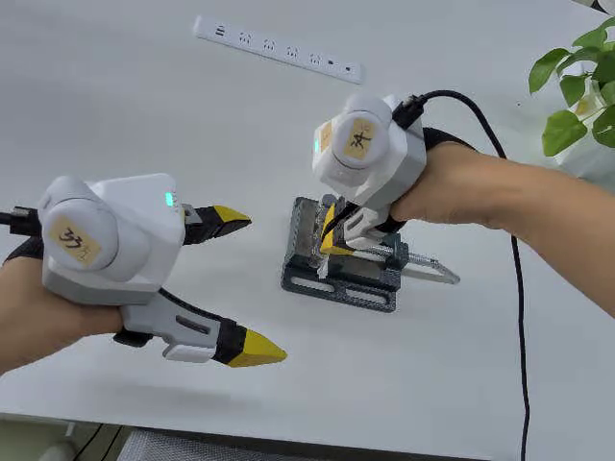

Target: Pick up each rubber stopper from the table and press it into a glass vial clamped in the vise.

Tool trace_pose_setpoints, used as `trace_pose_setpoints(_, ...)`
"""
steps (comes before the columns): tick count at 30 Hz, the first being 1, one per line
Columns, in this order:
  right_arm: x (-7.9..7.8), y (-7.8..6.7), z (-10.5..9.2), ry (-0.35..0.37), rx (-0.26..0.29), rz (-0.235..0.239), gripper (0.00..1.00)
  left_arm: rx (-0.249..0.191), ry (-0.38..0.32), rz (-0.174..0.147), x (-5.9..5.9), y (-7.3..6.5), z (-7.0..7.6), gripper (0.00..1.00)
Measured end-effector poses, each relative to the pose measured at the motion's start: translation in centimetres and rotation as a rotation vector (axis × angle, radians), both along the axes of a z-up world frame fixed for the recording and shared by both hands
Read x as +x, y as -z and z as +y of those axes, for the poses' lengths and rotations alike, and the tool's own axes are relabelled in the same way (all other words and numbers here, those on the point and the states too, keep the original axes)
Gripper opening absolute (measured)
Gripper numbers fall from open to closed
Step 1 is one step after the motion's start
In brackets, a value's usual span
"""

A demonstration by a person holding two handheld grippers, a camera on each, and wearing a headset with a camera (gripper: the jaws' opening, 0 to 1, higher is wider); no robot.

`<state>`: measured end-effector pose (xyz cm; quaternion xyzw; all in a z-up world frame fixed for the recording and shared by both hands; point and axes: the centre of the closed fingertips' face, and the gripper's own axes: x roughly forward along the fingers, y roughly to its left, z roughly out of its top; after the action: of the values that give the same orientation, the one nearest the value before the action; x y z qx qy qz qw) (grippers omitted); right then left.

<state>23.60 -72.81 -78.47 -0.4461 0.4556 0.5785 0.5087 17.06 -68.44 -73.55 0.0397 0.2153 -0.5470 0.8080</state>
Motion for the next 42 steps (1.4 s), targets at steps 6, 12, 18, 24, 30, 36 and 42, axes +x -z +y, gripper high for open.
trace_pose_setpoints(6, -0.2, 0.0, -0.1, -0.006, -0.004, -0.005, 0.02, 0.001, -0.003, -0.001, 0.0, -0.1, 0.0, 0.88)
trace_pose_setpoints(12, -0.1, -0.1, -0.1, 0.004, 0.006, 0.0, 0.02, 0.004, 0.002, -0.006, -0.1, -0.4, -0.2, 0.88)
trace_pose_setpoints(18, -0.1, -0.2, -0.3, 0.047, 0.063, 0.013, 0.03, 0.011, -0.002, -0.009, 0.1, -0.4, 0.1, 0.88)
trace_pose_setpoints(24, -0.2, -0.3, -0.3, 0.074, 0.103, 0.011, 0.03, 0.018, -0.006, -0.016, 0.2, -0.6, 0.3, 0.89)
trace_pose_setpoints(30, -0.1, -0.4, -0.3, 0.094, 0.128, 0.005, 0.02, 0.023, -0.007, -0.021, 0.3, -0.7, 0.4, 0.88)
trace_pose_setpoints(36, -0.2, -1.1, -0.2, 0.118, 0.166, 0.003, 0.03, 0.026, -0.011, -0.023, 0.3, -0.9, 0.4, 0.89)
trace_pose_setpoints(42, 0.2, -2.3, -0.6, 0.151, 0.209, -0.012, 0.07, 0.031, -0.01, -0.026, 0.4, -1.0, 0.3, 0.89)
